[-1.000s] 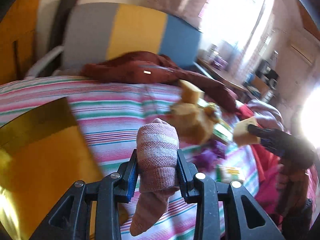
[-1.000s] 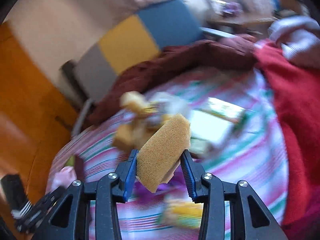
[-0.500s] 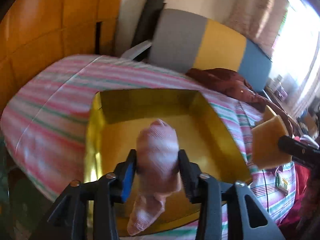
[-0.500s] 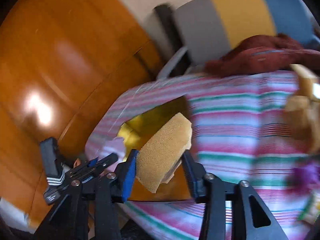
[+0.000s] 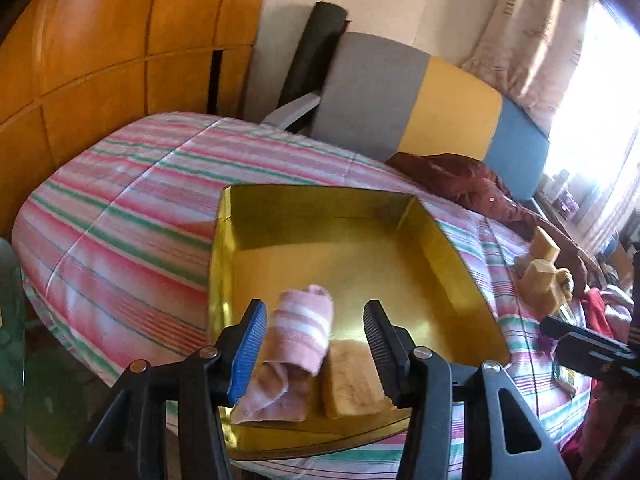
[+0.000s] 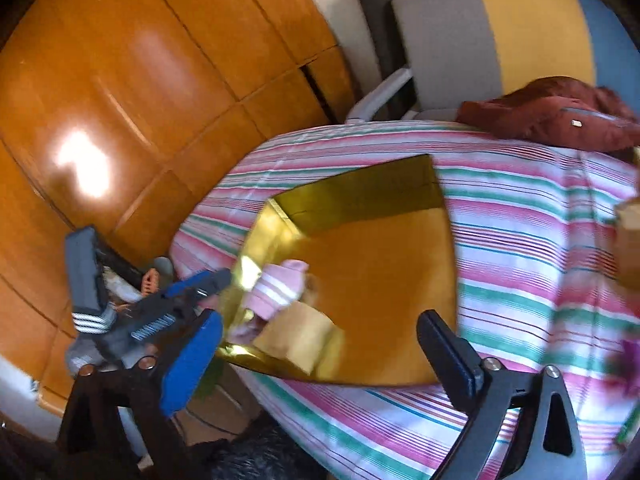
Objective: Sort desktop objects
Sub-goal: 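Carry the sock and sponge to the gold tray and open both tools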
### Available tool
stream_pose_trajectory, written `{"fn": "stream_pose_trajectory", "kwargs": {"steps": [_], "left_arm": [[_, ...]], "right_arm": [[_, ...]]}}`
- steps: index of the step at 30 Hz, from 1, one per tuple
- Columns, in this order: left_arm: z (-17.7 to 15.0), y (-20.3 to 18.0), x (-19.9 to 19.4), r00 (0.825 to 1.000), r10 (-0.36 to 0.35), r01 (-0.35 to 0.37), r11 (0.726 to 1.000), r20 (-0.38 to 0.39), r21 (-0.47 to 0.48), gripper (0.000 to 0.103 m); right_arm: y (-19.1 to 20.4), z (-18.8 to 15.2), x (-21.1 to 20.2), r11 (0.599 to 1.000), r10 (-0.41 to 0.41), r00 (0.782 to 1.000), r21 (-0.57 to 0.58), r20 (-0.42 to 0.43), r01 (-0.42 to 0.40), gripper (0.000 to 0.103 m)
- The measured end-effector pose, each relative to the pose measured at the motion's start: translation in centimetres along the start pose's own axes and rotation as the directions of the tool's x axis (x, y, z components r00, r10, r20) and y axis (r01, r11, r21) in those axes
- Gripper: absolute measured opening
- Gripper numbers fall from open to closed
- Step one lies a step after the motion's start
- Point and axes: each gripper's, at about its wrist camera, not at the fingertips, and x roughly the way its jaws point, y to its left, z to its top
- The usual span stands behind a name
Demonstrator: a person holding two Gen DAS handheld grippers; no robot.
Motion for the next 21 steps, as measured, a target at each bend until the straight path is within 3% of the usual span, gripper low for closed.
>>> {"fn": "stream_pose_trajectory", "kwargs": {"steps": [5,10,17,21], "left_arm": [[-0.1,-2.6,-0.3,0.998,-0.069,0.069,0.996,-0.015,0.051,0.051],[-0.3,-6.0,0.2,0.989,-0.137,0.143,0.984,-0.061,0.109,0.051],[-1.1,-11.6,0.7,0.966,-0.225,0.248,0.944,-0.124,0.216,0.051],[-1.8,-14.7,1.0,0.952,-0.262,0.298,0.914,-0.160,0.276,0.051]], "right_arm": [[-3.4,-1.3,-2.0,0.992,-0.114,0.993,0.051,0.000,0.114,0.103],[-8.0,-3.2,-4.8,0.962,-0.243,0.970,0.127,-0.018,0.243,0.103],[-15.4,-5.9,-11.6,0.855,-0.442,0.896,0.286,-0.034,0.433,0.103],[-18.8,-7.5,-14.6,0.780,-0.513,0.857,0.387,-0.054,0.491,0.103]]}}
